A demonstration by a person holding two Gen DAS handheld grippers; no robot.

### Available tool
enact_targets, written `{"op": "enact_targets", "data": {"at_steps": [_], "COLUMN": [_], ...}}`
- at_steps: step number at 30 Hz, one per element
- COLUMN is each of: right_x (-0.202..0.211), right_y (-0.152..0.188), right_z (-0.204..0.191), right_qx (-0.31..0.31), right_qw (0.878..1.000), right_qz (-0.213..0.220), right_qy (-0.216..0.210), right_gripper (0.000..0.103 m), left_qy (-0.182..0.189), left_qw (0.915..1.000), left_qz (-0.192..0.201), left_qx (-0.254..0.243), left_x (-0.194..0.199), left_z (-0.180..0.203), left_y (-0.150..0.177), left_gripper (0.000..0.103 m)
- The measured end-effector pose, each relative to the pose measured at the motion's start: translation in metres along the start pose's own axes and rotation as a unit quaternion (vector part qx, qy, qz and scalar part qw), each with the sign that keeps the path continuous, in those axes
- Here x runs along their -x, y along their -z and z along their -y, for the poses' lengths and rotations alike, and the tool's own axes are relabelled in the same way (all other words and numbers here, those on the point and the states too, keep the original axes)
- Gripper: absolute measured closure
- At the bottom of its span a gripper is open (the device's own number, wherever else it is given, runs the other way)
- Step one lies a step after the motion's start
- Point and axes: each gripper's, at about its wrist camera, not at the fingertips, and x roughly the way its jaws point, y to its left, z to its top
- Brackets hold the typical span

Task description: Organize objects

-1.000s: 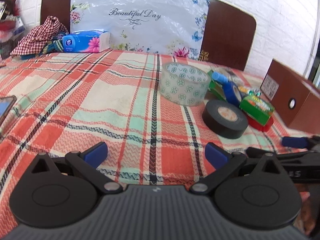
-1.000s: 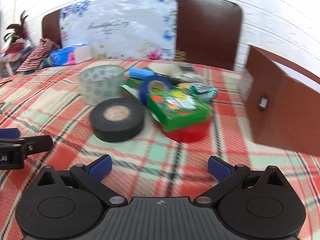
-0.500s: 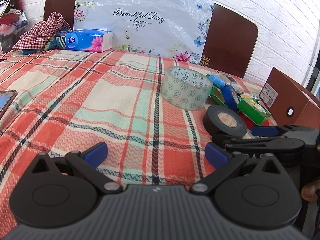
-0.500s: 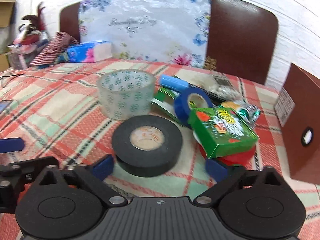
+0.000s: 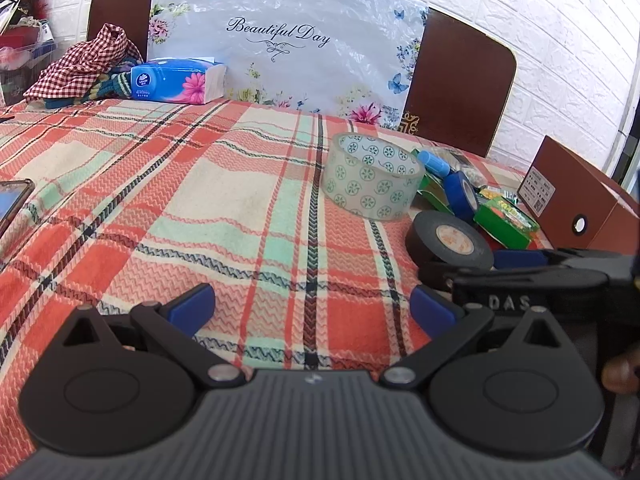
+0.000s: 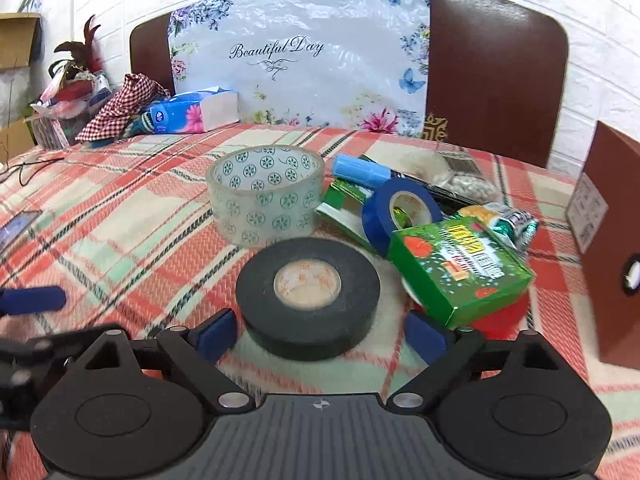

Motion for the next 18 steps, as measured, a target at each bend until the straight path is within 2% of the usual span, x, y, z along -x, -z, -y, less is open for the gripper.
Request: {"op": "enact_targets", "data": {"at_steps": [2,4,5,11,18], "right_x": [-0.005,-0.006,-0.005,0.011,0.059], "right_y": [-0.003,-0.004,-0.004,0.007,0.042], "right_z": [-0.003,-0.007,-0.009,-0.005,0.003], "right_qx": [0.013,0.029,0.036,0.031,0.011], "right_qw": [1.000,0.999,0.999,0.999,1.000], "right_qz": [-0.001,0.002,0.004,0.004,0.000], "right_qy": [-0.005,-0.015,-0.012,-0.012,-0.012], "right_gripper": [0.013,0.024,0.026,0.026,0.026], "left_qy": [0.000,0.000,0.000,0.000,-0.001], "left_qw": [1.0000,1.0000,1.0000,1.0000,1.0000], "left_qz": [0.000,0.000,0.000,0.000,0.000], "left_qx": [0.000,0.000,0.001,0.000,-0.001], "left_x": [0.000,0.000,0.000,0.000,0.000], "left_z": [0.000,0.000,0.000,0.000,0.000], "left_y": [0.000,0.000,0.000,0.000,0.001], "left_gripper": [0.000,0.000,0.000,0.000,0.000]}}
